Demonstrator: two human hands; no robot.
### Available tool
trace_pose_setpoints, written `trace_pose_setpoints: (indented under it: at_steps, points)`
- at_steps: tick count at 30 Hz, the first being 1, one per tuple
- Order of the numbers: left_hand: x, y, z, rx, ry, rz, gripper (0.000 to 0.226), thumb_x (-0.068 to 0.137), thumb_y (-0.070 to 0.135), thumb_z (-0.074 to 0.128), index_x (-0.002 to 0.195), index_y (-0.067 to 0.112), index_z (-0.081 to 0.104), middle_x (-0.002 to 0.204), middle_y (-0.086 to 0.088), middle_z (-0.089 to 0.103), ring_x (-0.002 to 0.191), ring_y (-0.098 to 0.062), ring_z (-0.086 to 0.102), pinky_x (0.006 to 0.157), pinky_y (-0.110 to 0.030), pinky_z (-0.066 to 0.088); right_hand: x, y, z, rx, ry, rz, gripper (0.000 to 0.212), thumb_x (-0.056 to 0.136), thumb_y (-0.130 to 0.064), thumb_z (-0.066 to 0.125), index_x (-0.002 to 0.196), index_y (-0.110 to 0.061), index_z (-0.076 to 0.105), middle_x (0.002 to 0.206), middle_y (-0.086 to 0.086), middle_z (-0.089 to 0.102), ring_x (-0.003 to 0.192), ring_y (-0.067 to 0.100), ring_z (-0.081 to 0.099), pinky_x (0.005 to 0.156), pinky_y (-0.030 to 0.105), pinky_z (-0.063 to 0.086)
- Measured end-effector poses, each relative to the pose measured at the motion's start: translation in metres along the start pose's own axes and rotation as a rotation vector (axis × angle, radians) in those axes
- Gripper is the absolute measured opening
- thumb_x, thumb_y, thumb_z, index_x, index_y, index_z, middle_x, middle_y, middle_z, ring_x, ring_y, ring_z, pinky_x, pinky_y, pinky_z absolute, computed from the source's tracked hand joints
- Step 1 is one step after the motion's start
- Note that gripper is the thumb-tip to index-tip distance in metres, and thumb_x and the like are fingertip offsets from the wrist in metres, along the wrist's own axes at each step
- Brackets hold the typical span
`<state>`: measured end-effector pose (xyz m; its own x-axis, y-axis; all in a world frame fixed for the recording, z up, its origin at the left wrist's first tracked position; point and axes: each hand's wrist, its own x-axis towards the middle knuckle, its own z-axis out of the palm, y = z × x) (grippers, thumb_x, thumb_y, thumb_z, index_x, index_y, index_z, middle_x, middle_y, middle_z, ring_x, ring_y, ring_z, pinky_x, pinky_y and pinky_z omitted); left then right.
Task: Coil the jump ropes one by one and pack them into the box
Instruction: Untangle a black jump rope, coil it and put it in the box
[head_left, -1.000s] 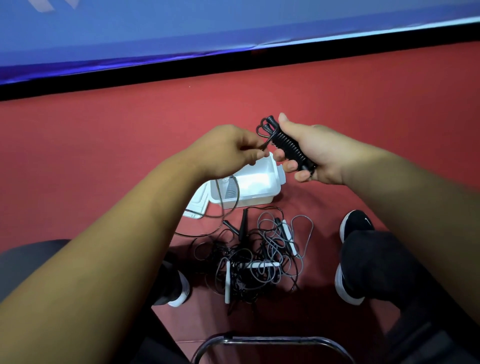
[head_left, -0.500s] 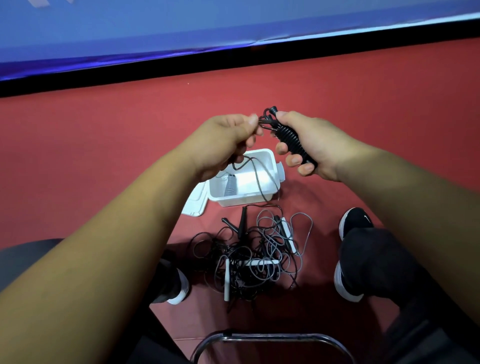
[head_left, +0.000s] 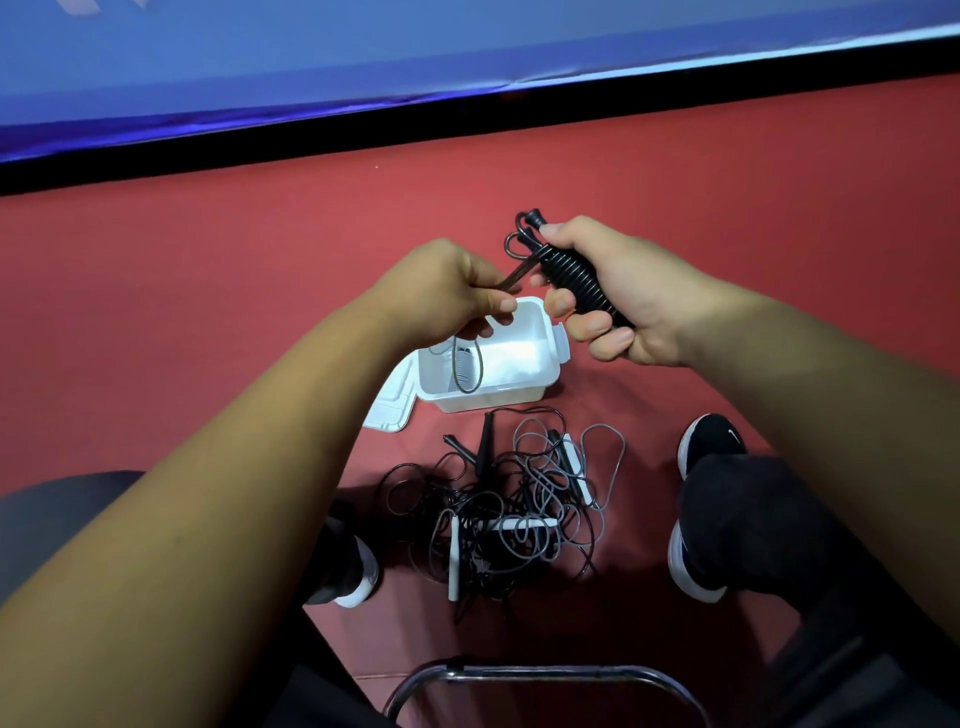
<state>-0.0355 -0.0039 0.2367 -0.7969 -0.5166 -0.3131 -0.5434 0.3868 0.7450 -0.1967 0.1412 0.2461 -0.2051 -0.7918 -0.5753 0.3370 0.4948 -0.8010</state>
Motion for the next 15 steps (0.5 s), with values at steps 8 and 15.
trace_pose_setpoints:
  at_steps: [8,15]
  points:
    - [-0.008,0.009,0.007,-0.020,-0.120,-0.055,0.027,0.107,0.024,0.057,0.092,0.007,0.070,0.088,-0.013,0.078,0.082,-0.031,0.078,0.070,-0.043,0.061,-0.012,-0.002,0.003,-0.080,-0.276,0.088,0.045,0.103,-0.056,0.047,0.106,-0.014,0.063,0.068,-0.003,0.041,0.042,0.006,0.023,0.042,0.019,0.008]
    - [-0.011,0.009,-0.003,0.256,-0.006,0.081,0.014,0.094,0.003,0.060,0.089,0.011,0.069,0.064,0.007,0.063,0.057,-0.009,0.053,0.056,-0.024,0.041,-0.018,0.001,0.006,-0.175,-0.496,0.220,0.056,0.096,-0.051,0.051,0.129,-0.011,0.071,0.066,-0.001,0.039,0.038,0.004,0.024,0.039,0.014,0.013]
